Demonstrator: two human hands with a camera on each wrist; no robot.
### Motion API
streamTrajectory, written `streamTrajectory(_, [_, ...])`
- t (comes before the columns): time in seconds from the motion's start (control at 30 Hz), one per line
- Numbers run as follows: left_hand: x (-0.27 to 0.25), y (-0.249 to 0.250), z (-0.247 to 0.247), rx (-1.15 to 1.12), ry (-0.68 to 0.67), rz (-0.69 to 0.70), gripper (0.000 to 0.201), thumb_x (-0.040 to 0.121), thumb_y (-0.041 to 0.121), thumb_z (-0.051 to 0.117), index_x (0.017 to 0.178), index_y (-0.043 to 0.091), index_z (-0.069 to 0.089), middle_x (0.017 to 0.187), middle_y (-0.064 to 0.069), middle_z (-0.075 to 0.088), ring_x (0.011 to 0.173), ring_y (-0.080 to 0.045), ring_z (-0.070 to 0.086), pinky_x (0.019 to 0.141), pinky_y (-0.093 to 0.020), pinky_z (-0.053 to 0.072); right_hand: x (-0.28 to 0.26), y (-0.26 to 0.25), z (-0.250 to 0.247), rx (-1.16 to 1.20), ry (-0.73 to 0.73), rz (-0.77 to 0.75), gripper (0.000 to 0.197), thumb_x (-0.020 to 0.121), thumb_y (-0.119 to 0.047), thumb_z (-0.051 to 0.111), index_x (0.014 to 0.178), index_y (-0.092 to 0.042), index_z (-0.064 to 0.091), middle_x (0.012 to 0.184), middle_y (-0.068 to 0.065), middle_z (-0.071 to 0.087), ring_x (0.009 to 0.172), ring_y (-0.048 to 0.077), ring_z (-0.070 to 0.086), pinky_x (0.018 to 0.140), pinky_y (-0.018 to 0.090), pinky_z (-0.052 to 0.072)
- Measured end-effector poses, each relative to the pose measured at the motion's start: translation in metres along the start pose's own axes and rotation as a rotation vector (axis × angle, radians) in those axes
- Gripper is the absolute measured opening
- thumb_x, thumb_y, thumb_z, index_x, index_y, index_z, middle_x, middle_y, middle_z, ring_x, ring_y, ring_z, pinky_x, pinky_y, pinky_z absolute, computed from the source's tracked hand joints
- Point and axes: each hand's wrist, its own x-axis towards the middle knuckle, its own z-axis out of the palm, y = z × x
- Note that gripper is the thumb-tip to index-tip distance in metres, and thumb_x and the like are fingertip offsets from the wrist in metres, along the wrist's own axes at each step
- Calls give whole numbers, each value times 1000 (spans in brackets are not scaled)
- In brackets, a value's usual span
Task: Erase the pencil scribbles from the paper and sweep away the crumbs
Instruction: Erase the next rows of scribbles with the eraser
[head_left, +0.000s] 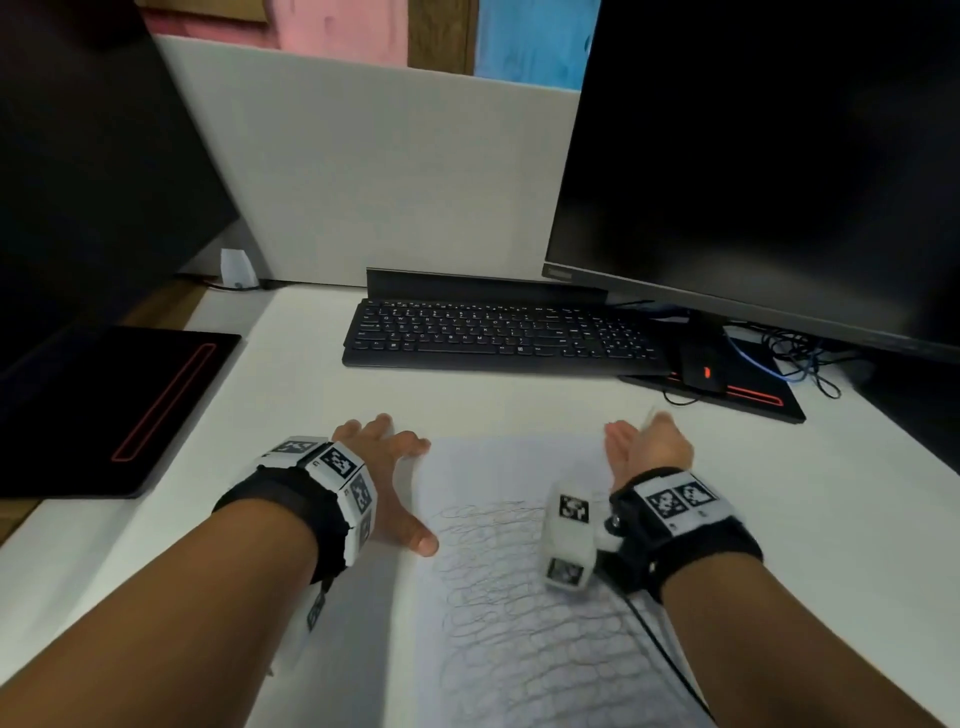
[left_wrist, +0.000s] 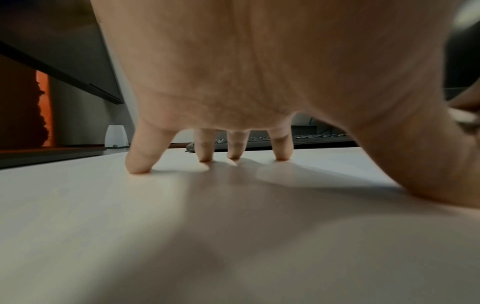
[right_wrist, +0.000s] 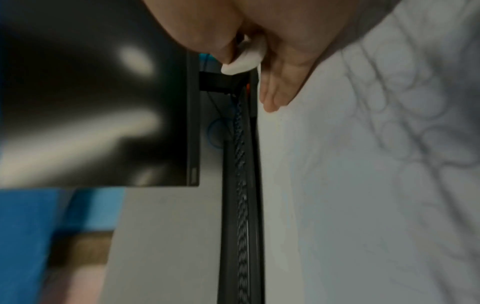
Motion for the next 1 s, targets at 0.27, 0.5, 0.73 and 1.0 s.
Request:
streamTrajectory(0.27, [-3,0,-1,-2,-13,16,103,71,69,70,150,50,7,159,1,9,148,-31,5,116,-54,23,-63,13,6,-794,-591,9,19,100,-23,54,99,-4,57,78,8,60,61,15,50,61,29,45])
streamTrajectory(0.5, [-1,4,0,10,-95,-15,118,61,73,75,148,57,-4,162,0,-10,148,-33,-16,116,-62,13,-66,22,28,-1374,-929,-141,5,93,-25,61,91,-23,65,63,-5,60,47,12,42,48,25,35])
streamTrajectory(0.73, [5,2,2,11,-77,5,121,52,75,78,147,57,5,162,-3,-12,147,-39,-15,115,-64,15,-71,22,64,-1545,-1075,-360,5,86,-20,71,84,-23,67,57,-1,59,42,9,51,52,21,49])
streamTrajectory(1.0, [12,-1,7,12,-77,2,125,49,76,79,148,55,4,162,-3,-19,146,-40,-19,116,-64,12,-66,23,72,-1759,-1156,-601,12,93,-30,64,104,-24,65,121,-5,64,99,9,56,83,24,41])
